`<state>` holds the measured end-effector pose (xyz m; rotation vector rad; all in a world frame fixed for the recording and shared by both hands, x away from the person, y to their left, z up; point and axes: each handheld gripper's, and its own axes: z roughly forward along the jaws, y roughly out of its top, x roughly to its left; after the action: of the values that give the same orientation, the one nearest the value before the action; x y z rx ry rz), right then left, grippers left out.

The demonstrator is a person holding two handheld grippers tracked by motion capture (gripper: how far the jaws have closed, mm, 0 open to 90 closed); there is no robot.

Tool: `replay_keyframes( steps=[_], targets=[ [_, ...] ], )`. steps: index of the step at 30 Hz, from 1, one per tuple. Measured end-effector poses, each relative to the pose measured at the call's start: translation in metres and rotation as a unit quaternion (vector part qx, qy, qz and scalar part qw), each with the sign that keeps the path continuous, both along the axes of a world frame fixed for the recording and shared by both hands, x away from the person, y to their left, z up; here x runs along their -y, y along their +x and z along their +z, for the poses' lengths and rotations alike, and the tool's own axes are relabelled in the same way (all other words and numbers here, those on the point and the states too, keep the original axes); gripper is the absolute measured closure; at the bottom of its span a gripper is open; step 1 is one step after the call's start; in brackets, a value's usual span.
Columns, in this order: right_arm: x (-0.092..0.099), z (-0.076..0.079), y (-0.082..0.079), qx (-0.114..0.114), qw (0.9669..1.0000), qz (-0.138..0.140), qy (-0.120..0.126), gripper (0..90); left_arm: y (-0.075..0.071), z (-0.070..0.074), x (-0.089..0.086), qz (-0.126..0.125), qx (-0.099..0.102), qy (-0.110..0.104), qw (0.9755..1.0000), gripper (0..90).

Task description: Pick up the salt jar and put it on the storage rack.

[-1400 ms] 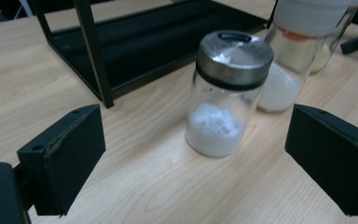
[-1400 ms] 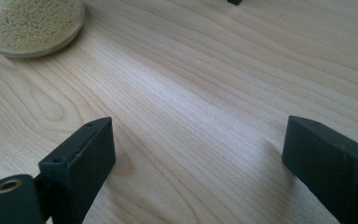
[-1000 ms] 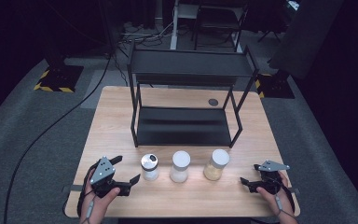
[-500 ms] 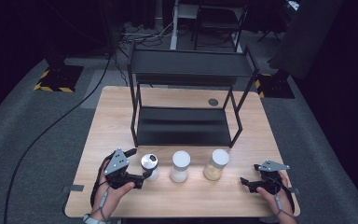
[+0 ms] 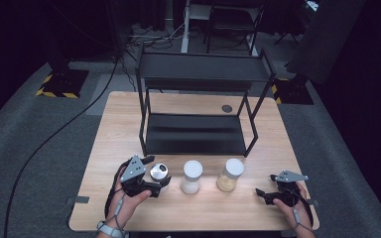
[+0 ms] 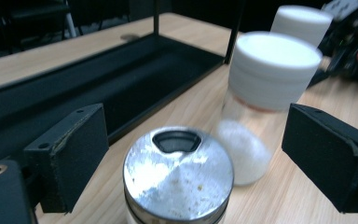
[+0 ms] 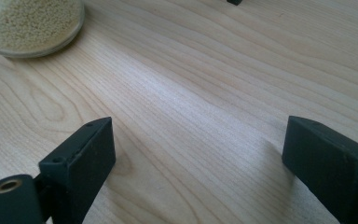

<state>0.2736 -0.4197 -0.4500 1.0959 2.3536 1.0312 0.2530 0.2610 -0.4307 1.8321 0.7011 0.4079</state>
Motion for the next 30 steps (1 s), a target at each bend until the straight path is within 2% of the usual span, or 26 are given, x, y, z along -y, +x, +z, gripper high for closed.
replay_keyframes(
  steps=[2, 4, 13, 18, 20, 22, 26, 30],
  targets=[
    [0.000, 0.000, 0.000, 0.000, 1.0000, 0.000, 0.000, 9.4, 0.001, -0.006, -0.001, 0.000, -0.006, -0.012, 0.9999, 8.1],
    [0.000, 0.000, 0.000, 0.000, 1.0000, 0.000, 0.000, 9.4, 0.003, -0.010, 0.000, 0.002, -0.013, -0.009, 0.9999, 8.1],
    [0.000, 0.000, 0.000, -0.001, 1.0000, 0.000, -0.001, 9.4, 0.006, -0.004, 0.012, 0.014, -0.027, 0.047, 0.9984, 10.7],
    [0.000, 0.000, 0.000, -0.001, 1.0000, 0.000, -0.001, 9.4, 0.009, -0.003, 0.014, 0.017, -0.041, 0.054, 0.9976, 12.3],
    [0.000, 0.000, 0.000, -0.001, 1.0000, 0.000, -0.001, 9.4, 0.010, -0.008, 0.014, 0.018, -0.047, 0.046, 0.9977, 14.3],
    [0.000, 0.000, 0.000, -0.001, 1.0000, 0.000, -0.001, 9.4, 0.012, -0.010, 0.013, 0.018, -0.056, 0.048, 0.9971, 14.4],
    [0.000, 0.000, 0.000, -0.001, 1.0000, 0.000, 0.000, 9.4, 0.014, -0.014, 0.013, 0.020, -0.061, 0.048, 0.9968, 15.4],
    [0.000, 0.000, 0.000, -0.001, 1.0000, 0.000, 0.000, 9.4, 0.016, -0.014, 0.016, 0.013, -0.059, 0.060, 0.9963, 17.2]
  ],
)
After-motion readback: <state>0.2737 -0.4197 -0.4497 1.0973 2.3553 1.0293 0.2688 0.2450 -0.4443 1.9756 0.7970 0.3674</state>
